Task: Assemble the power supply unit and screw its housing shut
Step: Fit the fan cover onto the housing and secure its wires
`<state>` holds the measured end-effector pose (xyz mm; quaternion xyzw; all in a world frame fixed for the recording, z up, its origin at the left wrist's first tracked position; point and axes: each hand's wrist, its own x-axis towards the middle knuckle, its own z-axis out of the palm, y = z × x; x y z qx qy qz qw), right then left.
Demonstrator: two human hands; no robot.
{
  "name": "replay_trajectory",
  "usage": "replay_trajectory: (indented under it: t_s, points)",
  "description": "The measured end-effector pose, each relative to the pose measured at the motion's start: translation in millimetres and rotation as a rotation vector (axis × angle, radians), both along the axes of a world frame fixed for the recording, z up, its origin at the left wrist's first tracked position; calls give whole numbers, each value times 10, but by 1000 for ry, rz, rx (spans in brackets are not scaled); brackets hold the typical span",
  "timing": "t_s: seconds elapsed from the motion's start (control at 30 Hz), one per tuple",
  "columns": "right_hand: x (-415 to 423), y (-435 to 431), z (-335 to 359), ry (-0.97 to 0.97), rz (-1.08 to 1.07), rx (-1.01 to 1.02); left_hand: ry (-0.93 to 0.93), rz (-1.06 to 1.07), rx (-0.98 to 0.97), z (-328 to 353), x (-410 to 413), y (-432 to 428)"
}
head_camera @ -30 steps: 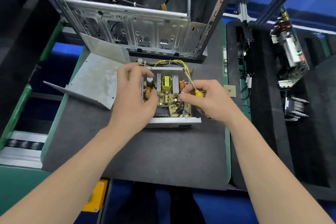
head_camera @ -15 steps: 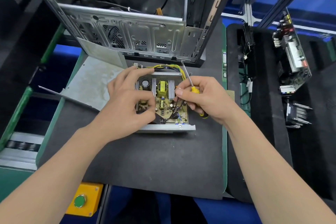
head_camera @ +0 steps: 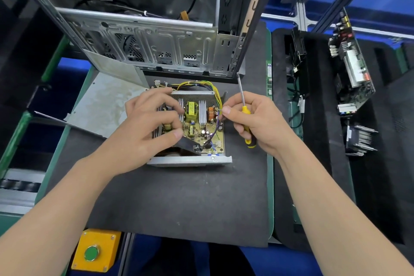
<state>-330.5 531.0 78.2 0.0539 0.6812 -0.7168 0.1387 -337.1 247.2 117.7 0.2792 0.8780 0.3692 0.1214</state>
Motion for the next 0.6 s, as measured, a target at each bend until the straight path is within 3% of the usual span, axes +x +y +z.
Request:
replay_trajectory:
  t_s: [0.6]
  points:
    - [-104,-237,97,36,95,159,-19,-154,-10,69,-115,-134]
